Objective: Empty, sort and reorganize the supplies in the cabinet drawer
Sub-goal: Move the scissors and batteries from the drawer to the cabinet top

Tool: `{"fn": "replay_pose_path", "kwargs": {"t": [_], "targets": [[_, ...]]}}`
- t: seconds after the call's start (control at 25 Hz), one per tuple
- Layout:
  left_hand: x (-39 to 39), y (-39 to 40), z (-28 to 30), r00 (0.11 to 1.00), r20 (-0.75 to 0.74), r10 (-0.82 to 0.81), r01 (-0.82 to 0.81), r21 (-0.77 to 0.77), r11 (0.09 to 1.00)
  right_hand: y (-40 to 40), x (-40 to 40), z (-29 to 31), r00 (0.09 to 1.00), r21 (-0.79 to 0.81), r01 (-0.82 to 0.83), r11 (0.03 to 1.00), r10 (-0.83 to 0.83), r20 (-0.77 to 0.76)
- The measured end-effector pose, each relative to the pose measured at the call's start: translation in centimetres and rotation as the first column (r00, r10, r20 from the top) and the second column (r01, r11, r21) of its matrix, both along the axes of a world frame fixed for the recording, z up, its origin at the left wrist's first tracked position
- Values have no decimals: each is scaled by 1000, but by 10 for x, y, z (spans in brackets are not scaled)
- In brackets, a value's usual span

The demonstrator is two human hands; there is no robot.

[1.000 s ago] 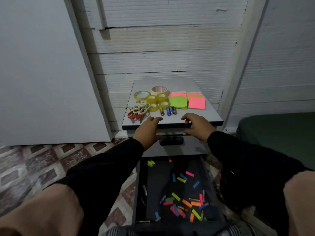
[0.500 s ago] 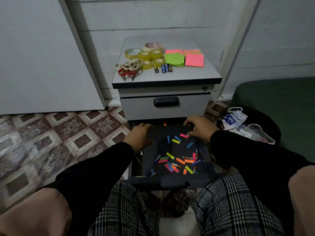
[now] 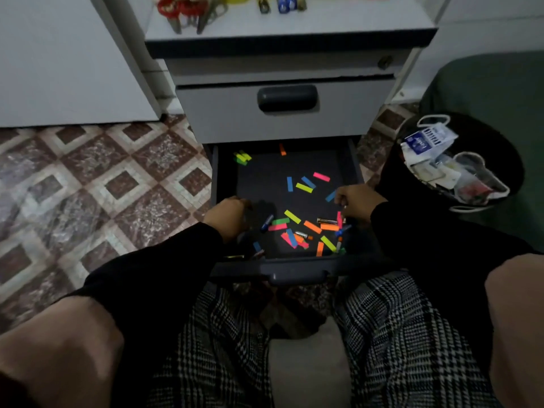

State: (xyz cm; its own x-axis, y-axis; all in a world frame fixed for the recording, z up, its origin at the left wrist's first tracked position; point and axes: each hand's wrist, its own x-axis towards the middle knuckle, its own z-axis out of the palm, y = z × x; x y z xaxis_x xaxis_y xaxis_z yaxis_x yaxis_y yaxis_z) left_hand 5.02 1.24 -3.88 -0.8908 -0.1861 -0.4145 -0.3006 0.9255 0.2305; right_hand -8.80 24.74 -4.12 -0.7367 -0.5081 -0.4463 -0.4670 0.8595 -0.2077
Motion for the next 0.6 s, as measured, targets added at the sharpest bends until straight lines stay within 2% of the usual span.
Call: {"fn": "replay_pose_path", "kwargs": {"t": [0.2,0.4,0.6], "targets": [[-10,0,-21,999,49,-7,7,6,1000,-7,-9,-28,997,162,59,985,-64,30],[-13,-3,-35,997,71,19,-23,48,999,-18,-8,-55,990,202,123,972,-134,43],[-15,-13,-38,996,15,89,-90,103,991,-18,-5,-72,992,186,119,975,-111,-53]]}}
